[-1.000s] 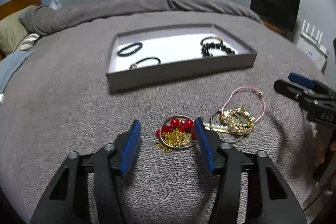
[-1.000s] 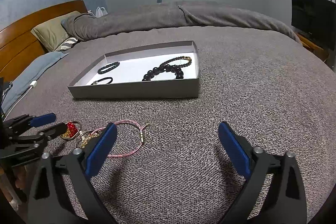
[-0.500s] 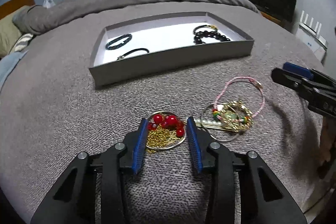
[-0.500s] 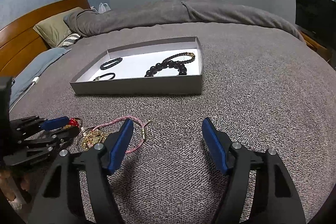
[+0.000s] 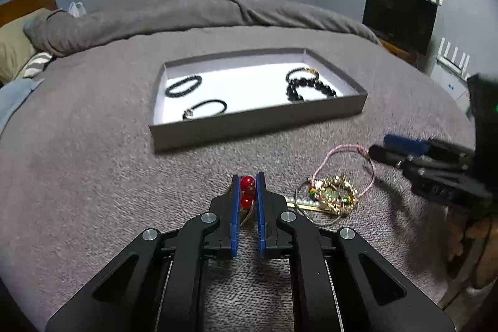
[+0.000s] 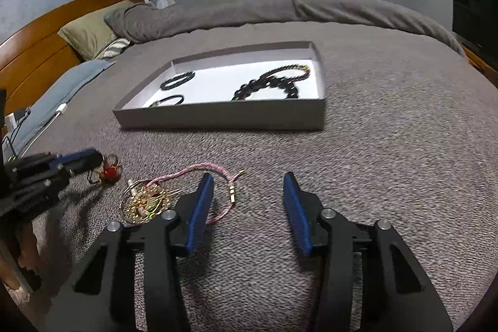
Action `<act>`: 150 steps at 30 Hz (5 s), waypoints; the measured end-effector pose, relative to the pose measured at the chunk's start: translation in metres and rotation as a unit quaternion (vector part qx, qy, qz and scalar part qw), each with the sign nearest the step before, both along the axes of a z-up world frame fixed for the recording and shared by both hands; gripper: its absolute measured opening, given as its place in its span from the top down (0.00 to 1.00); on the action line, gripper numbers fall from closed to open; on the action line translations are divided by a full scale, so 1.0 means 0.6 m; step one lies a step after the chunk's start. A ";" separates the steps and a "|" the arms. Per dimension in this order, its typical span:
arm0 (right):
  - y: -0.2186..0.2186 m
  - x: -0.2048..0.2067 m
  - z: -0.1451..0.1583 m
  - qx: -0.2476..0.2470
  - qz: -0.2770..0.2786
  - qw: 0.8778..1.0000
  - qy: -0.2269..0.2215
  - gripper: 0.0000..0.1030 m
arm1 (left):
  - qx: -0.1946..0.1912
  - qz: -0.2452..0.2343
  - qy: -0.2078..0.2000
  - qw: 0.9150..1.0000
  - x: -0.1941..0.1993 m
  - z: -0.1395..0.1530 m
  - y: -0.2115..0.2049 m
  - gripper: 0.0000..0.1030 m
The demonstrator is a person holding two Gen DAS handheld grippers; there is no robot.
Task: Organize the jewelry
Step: 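Grasp the red-bead gold charm with the left tool while the right tool grasps the pink cord bracelet, then carry the charm and pink bracelet into the tray and open both tools, then withdraw both open tools from the tray toward the hoops and pearl brooch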
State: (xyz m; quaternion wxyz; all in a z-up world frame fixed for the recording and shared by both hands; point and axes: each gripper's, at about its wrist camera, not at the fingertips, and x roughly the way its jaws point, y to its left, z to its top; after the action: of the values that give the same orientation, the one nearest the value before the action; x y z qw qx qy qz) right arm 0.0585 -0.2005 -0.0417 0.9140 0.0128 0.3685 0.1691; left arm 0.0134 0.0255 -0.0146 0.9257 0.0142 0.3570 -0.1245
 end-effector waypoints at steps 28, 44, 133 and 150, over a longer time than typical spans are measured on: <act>0.003 -0.033 0.058 0.022 0.014 0.997 -0.068 0.95 | -0.046 0.000 -0.048 0.998 -0.016 0.064 0.037 0.90; -0.026 -0.004 0.126 0.035 -0.019 0.993 -0.109 0.95 | -0.024 0.010 -0.067 0.997 0.014 0.122 0.049 0.90; -0.046 0.022 0.116 -0.011 -0.113 0.991 -0.077 0.06 | 0.022 0.082 -0.073 0.994 0.029 0.067 -0.003 0.07; -0.008 0.036 0.047 -0.053 -0.071 0.993 -0.071 0.06 | 0.027 0.036 -0.033 0.998 0.012 0.011 0.032 0.07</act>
State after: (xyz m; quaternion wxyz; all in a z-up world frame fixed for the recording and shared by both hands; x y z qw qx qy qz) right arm 0.0801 -0.2055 -0.0135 0.9471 -0.0217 0.3090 0.0841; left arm 0.0208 0.0444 -0.0079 0.9401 0.0300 0.3297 -0.0811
